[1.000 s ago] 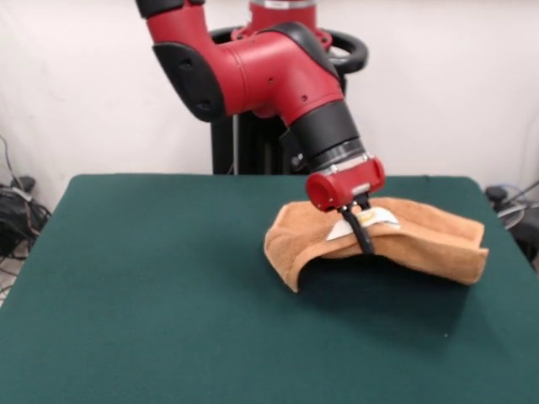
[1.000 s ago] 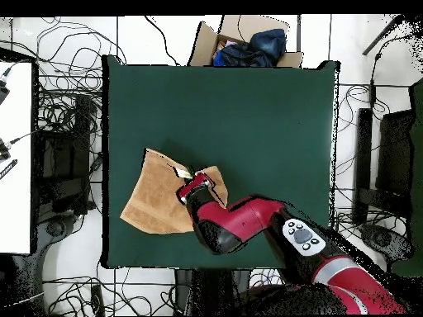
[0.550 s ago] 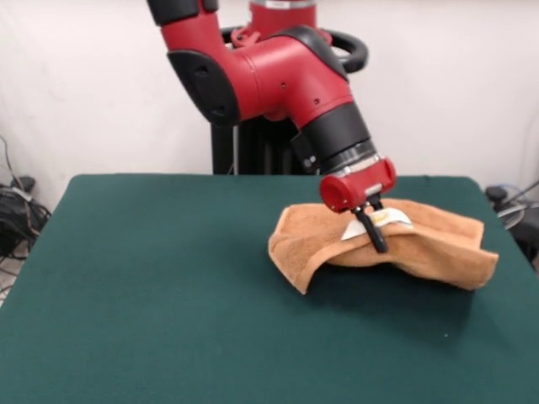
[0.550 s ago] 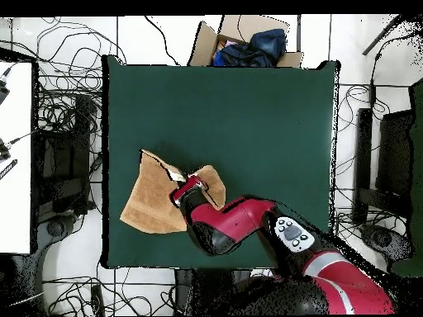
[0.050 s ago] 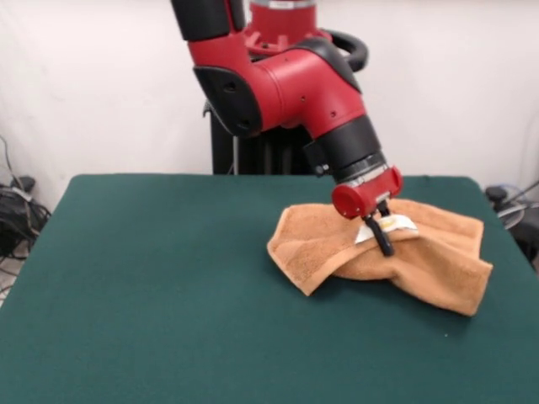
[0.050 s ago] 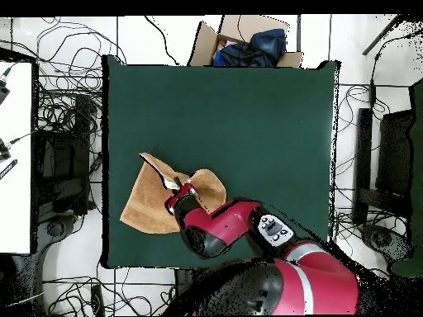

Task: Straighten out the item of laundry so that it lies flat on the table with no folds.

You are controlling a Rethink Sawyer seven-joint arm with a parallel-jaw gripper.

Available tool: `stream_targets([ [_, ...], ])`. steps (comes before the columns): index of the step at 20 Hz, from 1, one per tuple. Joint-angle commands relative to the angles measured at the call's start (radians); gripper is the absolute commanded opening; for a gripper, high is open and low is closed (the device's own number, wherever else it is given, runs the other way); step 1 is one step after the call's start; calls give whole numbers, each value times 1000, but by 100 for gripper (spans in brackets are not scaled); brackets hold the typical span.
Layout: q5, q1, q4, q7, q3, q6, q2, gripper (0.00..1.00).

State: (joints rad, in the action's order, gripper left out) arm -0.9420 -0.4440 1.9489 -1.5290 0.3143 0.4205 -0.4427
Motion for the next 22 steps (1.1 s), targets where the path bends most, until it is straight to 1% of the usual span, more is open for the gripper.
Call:
stream_targets([
  [1,55,52,-117,-116,-61,-111,33,0],
  [4,55,53,-123,-117,-64,-119,33,0],
  [5,57,57,-124,-116,-68,-118,33,100],
  [10,67,78,-129,-108,-88,-121,32,100],
  [16,67,80,-123,-111,-83,-144,21,100],
  [19,70,78,-113,-113,-75,-170,4,100],
  [22,54,55,-88,-95,-49,-245,-32,100],
])
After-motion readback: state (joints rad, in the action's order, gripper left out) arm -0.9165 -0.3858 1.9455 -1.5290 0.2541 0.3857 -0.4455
